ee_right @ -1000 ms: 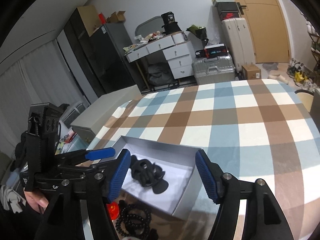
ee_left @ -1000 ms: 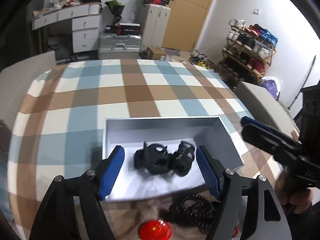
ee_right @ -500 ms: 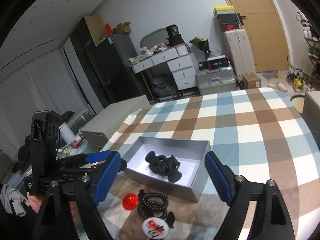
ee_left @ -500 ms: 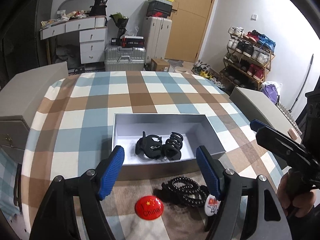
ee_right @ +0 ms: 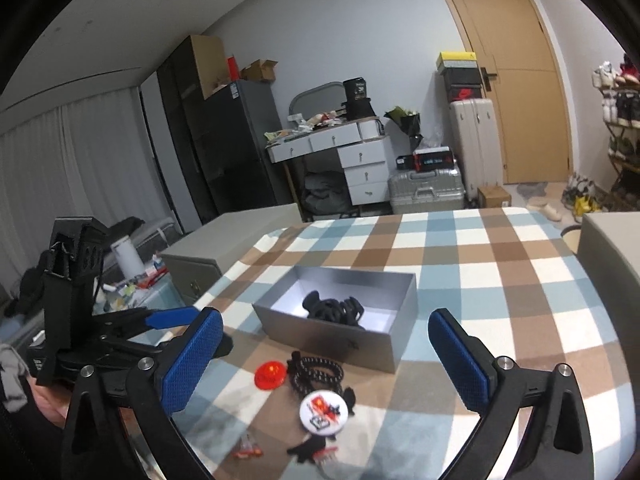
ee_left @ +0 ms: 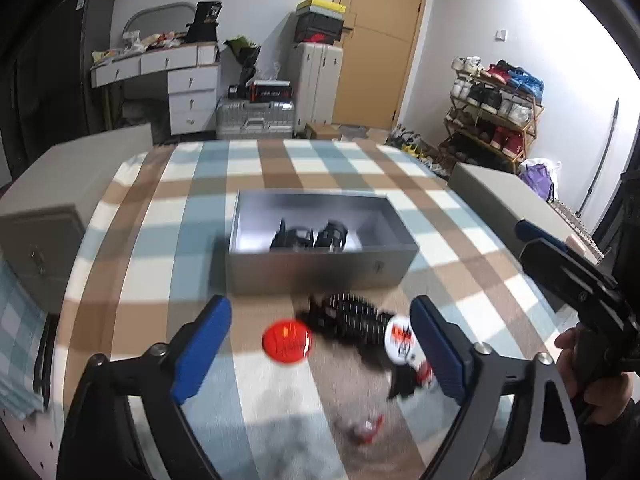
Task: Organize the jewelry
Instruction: 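Open the left tool to drop the clips and lift it away, then move the left tool to the clear-and-red plastic item and close on it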
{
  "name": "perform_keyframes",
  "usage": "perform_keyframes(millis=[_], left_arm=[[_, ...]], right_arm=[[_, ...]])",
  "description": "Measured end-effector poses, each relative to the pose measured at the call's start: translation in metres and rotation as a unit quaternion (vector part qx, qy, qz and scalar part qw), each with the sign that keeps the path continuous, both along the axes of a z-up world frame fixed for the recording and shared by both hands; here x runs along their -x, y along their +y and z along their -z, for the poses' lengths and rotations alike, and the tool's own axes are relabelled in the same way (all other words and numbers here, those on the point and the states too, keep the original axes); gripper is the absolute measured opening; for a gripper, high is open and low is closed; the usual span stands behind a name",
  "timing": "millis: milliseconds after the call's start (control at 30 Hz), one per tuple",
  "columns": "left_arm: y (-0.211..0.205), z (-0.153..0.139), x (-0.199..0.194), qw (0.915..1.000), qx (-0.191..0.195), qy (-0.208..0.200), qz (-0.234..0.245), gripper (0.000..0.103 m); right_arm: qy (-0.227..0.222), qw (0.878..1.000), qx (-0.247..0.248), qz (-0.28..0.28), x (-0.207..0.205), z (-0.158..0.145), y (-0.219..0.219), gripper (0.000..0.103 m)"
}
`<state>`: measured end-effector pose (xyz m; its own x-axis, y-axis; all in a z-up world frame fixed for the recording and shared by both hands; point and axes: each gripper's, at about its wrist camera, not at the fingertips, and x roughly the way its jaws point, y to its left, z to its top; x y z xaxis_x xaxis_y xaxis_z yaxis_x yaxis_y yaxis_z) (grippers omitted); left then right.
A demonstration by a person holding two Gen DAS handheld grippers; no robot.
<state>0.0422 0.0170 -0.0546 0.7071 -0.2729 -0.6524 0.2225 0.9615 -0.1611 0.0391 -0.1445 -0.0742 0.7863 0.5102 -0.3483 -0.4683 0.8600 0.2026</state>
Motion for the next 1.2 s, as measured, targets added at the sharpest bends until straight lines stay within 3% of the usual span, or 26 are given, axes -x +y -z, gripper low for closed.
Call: perform_keyframes(millis=[100,267,433,600,1000,1067,1133,1200], left_arm=[[0.003,0.009,0.006,0.9998,0.009,0.018,-0.005,0.100],[-0.004,0.028,0.015,0.9983,0.002,0.054,0.025,0.100],[-0.016,0.051,0.027,0.9942,-0.039,0.074,0.068,0.100],[-0.016,0.062,0.029,0.9902,-0.023,0.109,0.084,0.100],[-0.027,0.060,0.031,0.9880,-0.039,0.097,0.113,0.100],[-0.028,0.061,0.030,0.9874,-0.037,0.098,0.119,0.097],[-0.029,0.061,0.029,0.9862,-0.039,0.099,0.127,0.079],[-0.032,0.062,0.027,0.9849,-0.047,0.102,0.132,0.069]], right_arm=[[-0.003,1.000,0.004,0.006,0.012,0.006,-0.001,0.103],[0.003,1.000,0.024,0.016,0.023,0.020,-0.001,0.103],[0.043,0.998,0.026,0.026,0.018,0.040,-0.003,0.103],[0.098,0.995,-0.006,0.019,0.013,0.063,-0.010,0.103],[0.145,0.988,-0.022,0.040,0.017,0.085,-0.024,0.103],[0.152,0.987,-0.022,0.037,0.016,0.086,-0.023,0.103],[0.152,0.988,-0.025,0.022,0.017,0.086,-0.022,0.103],[0.145,0.989,-0.022,0.022,0.019,0.085,-0.021,0.103]])
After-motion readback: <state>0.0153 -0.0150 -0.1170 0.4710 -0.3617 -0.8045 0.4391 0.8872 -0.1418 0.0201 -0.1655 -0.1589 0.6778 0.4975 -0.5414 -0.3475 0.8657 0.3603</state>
